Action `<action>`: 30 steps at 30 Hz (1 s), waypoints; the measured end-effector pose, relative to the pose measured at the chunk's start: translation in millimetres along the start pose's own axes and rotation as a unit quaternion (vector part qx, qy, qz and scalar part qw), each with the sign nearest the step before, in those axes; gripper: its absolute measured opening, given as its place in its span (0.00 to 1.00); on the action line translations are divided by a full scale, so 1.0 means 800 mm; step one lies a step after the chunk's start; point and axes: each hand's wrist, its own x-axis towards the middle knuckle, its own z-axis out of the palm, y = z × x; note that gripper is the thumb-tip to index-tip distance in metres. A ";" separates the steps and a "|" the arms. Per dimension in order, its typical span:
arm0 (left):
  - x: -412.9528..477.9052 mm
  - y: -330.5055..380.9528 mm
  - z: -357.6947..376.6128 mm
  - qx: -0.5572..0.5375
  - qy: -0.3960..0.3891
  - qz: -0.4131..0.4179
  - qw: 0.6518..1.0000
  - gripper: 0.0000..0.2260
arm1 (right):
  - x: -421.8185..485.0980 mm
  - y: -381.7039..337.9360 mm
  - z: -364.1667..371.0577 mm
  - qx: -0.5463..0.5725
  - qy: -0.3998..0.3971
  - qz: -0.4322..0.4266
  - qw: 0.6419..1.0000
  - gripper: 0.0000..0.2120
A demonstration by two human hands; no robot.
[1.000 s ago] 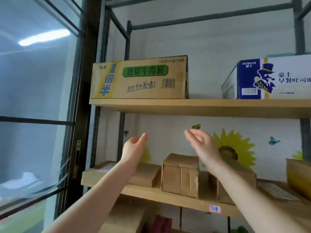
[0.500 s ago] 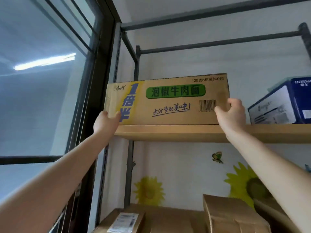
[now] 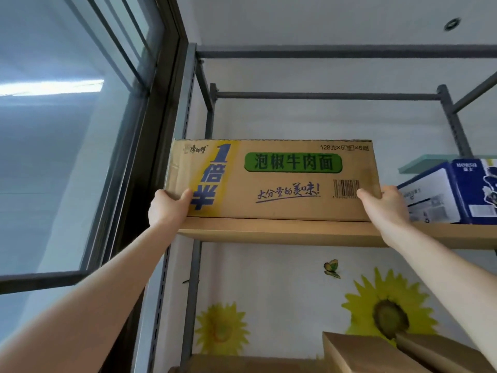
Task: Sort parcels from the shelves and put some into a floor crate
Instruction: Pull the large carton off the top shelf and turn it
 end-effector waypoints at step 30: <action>-0.195 0.036 -0.146 -0.032 -0.020 0.006 0.999 0.36 | -0.168 -0.010 -0.180 0.013 -0.078 -0.057 0.995 0.35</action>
